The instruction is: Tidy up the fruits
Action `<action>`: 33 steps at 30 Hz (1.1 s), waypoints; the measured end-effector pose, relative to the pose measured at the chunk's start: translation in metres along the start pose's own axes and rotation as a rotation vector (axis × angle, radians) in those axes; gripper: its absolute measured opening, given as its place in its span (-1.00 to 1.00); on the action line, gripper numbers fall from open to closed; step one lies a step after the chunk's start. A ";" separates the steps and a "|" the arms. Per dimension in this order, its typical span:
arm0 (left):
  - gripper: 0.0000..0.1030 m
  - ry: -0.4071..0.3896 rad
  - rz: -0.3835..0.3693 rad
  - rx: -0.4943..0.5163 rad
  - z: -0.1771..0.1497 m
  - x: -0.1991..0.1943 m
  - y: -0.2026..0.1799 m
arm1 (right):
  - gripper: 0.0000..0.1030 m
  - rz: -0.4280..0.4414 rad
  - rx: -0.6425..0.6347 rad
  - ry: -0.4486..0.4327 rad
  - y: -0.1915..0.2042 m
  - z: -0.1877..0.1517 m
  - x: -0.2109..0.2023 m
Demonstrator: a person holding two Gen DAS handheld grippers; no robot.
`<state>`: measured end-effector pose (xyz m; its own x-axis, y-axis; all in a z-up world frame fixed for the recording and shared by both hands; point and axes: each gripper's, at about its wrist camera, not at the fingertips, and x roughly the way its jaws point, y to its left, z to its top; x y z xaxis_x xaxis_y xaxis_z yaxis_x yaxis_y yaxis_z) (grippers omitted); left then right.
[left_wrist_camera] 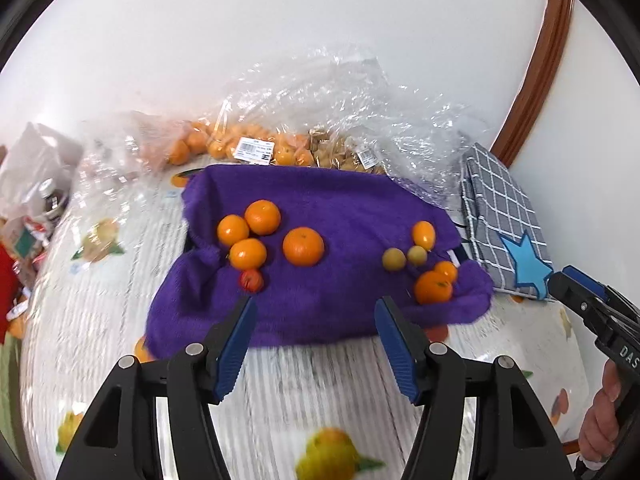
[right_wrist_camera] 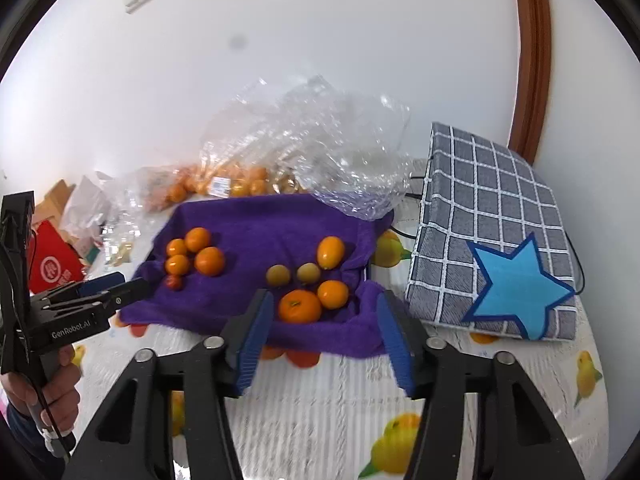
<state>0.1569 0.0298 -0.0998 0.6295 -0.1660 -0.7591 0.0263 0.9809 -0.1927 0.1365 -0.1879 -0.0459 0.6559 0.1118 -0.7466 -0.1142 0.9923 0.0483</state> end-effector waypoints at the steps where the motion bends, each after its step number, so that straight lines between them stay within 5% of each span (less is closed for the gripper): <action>1: 0.16 -0.006 0.001 -0.001 -0.003 -0.005 0.000 | 0.21 -0.003 -0.006 -0.006 0.002 -0.003 -0.008; 6: 0.25 -0.062 0.009 0.007 -0.029 -0.047 -0.007 | 0.27 -0.014 -0.034 -0.023 0.011 -0.026 -0.046; 13: 0.56 -0.128 0.032 0.008 -0.054 -0.094 -0.017 | 0.92 -0.098 -0.067 -0.112 0.022 -0.056 -0.098; 33: 0.68 -0.220 0.069 0.024 -0.072 -0.138 -0.030 | 0.95 -0.149 -0.058 -0.133 0.014 -0.078 -0.138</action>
<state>0.0133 0.0162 -0.0345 0.7844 -0.0750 -0.6157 -0.0059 0.9917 -0.1283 -0.0142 -0.1932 0.0058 0.7609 -0.0266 -0.6483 -0.0482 0.9941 -0.0974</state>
